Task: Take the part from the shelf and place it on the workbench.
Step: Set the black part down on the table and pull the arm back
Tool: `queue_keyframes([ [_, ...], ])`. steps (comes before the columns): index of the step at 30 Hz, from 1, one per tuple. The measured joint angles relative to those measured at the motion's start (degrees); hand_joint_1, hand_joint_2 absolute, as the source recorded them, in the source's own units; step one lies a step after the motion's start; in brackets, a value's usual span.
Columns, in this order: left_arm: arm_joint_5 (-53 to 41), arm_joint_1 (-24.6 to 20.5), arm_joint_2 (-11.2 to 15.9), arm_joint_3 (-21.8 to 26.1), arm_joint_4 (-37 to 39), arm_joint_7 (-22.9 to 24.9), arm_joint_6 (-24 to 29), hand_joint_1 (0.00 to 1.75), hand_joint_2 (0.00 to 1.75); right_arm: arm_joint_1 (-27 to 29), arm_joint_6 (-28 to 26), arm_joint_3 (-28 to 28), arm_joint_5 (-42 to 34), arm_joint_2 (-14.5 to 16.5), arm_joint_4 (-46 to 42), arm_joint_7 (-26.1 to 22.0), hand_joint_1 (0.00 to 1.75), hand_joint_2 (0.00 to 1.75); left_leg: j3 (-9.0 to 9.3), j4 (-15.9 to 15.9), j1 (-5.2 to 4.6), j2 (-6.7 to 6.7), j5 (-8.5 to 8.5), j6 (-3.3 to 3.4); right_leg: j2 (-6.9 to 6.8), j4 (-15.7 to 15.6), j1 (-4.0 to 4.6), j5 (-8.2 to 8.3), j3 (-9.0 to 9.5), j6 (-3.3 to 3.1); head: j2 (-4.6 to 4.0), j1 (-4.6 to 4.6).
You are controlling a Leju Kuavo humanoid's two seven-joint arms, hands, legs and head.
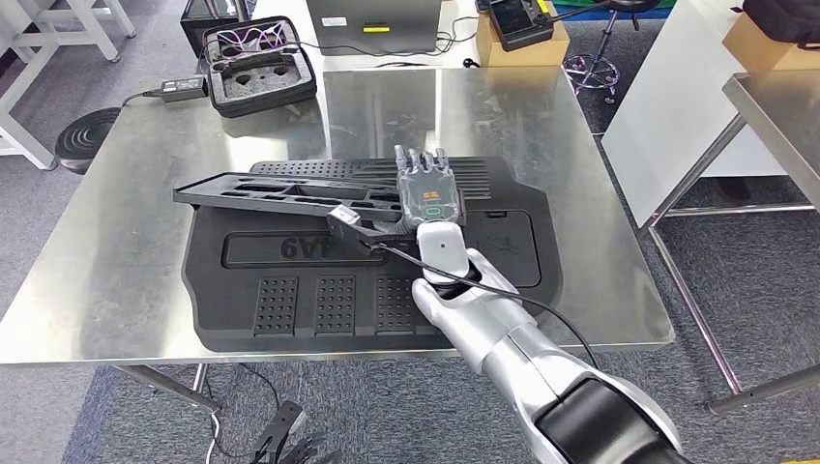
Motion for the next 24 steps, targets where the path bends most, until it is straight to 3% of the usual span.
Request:
queue_keyframes([
  [11, 0.11, -0.41, 0.0, -0.02, -0.02, 0.01, -0.2, 0.0, 0.0, 0.0, -1.8, -1.23, -0.02, 0.21, 0.54, -2.53, 0.0, 0.0, 0.0, 0.0, 0.0, 0.0, 0.0, 0.0, 0.0, 0.0, 0.0, 0.0, 0.01, 0.0, 0.0, 0.02],
  [17, 0.91, -0.3, 0.0, 0.01, -0.02, -0.3, 0.3, 0.0, 0.0, 0.82, -5.68, -2.18, -4.53, 0.67, -2.54, -7.87, 0.0, 0.0, 0.01, 0.0, 0.01, 0.0, 0.0, 0.0, 0.0, 0.0, 0.0, 0.0, 0.02, 0.0, 0.0, -0.01],
  [19, 1.54, -0.09, 0.0, 0.01, -0.02, -0.78, 0.69, 0.0, 0.0, 2.14, -2.27, -2.27, -6.54, 0.64, -7.69, -8.24, 0.0, 0.0, 0.01, 0.0, 0.01, 0.01, 0.0, 0.0, 0.0, 0.0, 0.0, 0.0, 0.01, 0.0, 0.0, -0.01],
  [24, 2.66, 0.62, 0.0, 0.14, -0.02, -1.98, 1.21, 0.0, 0.0, 3.92, 14.74, -2.1, -11.22, -0.96, -21.98, -6.05, 0.0, 0.0, 0.0, 0.0, 0.01, 0.01, 0.0, 0.0, 0.02, 0.0, 0.01, -0.01, 0.0, 0.0, 0.0, -0.04],
])
